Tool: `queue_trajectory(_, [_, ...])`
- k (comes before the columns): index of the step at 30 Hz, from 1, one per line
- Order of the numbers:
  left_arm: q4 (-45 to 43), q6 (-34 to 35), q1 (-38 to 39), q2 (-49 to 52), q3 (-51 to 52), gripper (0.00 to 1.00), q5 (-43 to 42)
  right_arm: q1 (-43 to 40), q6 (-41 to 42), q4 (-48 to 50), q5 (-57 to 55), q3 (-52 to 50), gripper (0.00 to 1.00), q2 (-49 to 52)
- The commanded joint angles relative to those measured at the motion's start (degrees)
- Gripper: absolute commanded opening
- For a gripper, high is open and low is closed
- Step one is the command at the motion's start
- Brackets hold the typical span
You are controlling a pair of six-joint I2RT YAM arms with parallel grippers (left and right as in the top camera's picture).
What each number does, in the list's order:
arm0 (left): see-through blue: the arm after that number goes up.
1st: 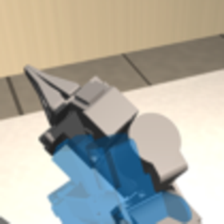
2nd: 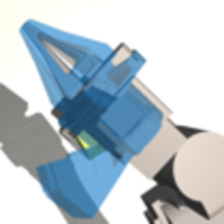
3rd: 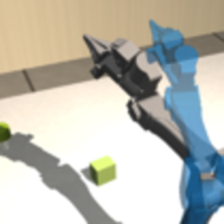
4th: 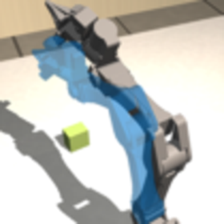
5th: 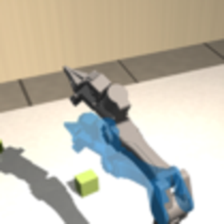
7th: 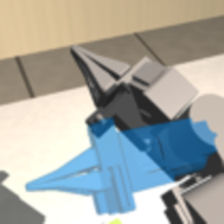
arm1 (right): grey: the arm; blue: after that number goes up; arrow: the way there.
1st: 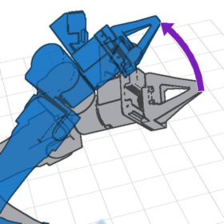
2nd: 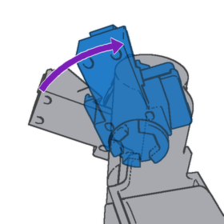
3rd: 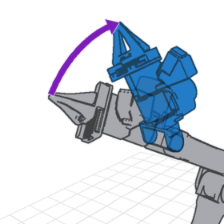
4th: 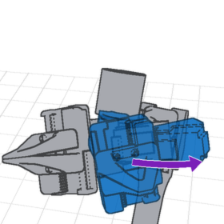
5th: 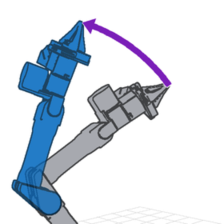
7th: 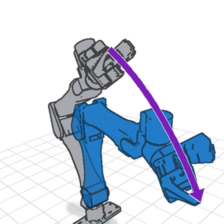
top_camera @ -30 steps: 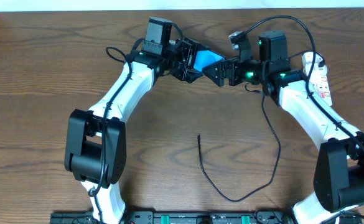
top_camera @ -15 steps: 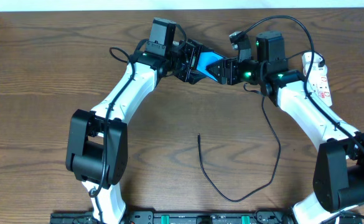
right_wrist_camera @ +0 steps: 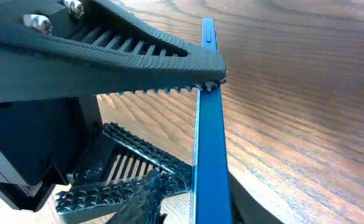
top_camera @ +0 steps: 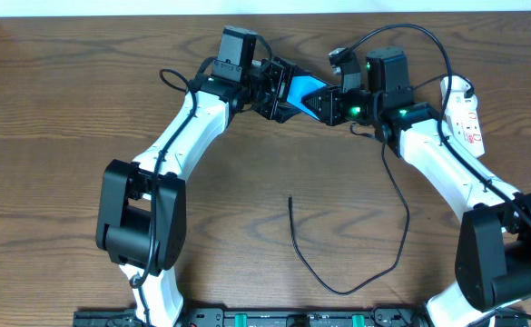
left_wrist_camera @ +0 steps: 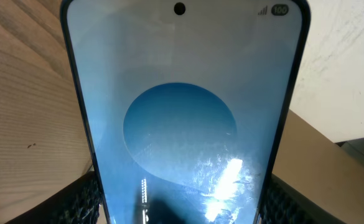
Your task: Plug charger to phone and switch on socket
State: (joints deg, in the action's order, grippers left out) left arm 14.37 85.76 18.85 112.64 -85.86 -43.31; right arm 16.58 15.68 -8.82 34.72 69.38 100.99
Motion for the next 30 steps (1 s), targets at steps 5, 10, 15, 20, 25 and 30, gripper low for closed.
queue_trajectory(5, [-0.39,0.5,0.0,-1.97,-1.53,0.07,-0.74,0.59,1.09,0.0,-0.09,0.98,0.14,-0.13])
queue_trajectory(10, [-0.37,0.28,0.0,-1.97,-1.53,0.07,-0.74,0.68,1.11,0.0,-0.07,0.98,0.01,-0.13])
queue_trajectory(15, [-0.37,0.04,0.0,-1.97,-1.53,0.07,-0.74,0.68,1.27,0.0,-0.04,0.98,0.01,-0.13])
queue_trajectory(20, [-0.39,-0.17,-0.02,-1.97,-1.53,0.89,-1.01,0.15,1.25,0.55,-0.09,1.01,0.01,-0.15])
queue_trajectory(25, [-2.58,-3.43,-0.74,-1.97,-1.55,0.9,-3.48,-2.25,2.12,1.88,-0.11,1.01,0.01,-0.15])
queue_trajectory(30, [-13.55,-4.46,-1.66,-2.05,-1.55,0.9,-11.32,-5.42,8.44,2.91,-0.09,1.01,0.01,-0.15])
